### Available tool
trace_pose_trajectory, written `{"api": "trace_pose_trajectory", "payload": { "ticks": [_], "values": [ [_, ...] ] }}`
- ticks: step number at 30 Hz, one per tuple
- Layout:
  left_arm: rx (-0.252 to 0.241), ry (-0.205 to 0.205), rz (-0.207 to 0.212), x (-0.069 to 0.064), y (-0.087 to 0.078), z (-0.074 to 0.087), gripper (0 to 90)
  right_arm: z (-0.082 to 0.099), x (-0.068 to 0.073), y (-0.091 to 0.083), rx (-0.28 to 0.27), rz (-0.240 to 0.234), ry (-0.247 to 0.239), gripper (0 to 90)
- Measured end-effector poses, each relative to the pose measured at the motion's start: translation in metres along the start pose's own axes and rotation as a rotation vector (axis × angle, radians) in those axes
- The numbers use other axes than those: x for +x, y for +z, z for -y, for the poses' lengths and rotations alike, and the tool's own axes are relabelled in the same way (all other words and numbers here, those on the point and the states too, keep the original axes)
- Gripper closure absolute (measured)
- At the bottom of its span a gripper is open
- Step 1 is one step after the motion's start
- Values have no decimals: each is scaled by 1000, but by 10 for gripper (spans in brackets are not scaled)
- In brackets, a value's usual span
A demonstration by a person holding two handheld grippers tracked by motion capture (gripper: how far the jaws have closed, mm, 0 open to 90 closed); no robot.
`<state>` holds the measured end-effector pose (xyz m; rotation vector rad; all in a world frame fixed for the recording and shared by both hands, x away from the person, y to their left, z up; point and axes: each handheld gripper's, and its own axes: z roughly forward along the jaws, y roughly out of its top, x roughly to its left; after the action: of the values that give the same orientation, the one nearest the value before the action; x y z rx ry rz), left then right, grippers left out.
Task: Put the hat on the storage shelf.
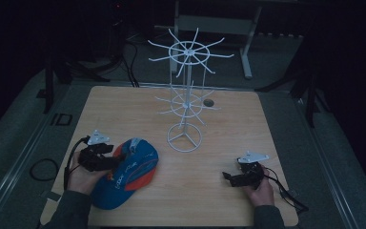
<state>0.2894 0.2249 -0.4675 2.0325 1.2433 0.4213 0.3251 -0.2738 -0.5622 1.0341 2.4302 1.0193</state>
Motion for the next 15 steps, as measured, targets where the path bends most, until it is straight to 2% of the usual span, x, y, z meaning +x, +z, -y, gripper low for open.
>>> {"api": "trace_pose_trajectory", "payload": {
  "ticks": [9,15],
  "values": [
    [-6,13,55,-11,6,-12,331,0,0,0,0,0,0,111],
    [4,17,65,-17,15,-18,280,0,0,0,0,0,0,111]
  ]
}}
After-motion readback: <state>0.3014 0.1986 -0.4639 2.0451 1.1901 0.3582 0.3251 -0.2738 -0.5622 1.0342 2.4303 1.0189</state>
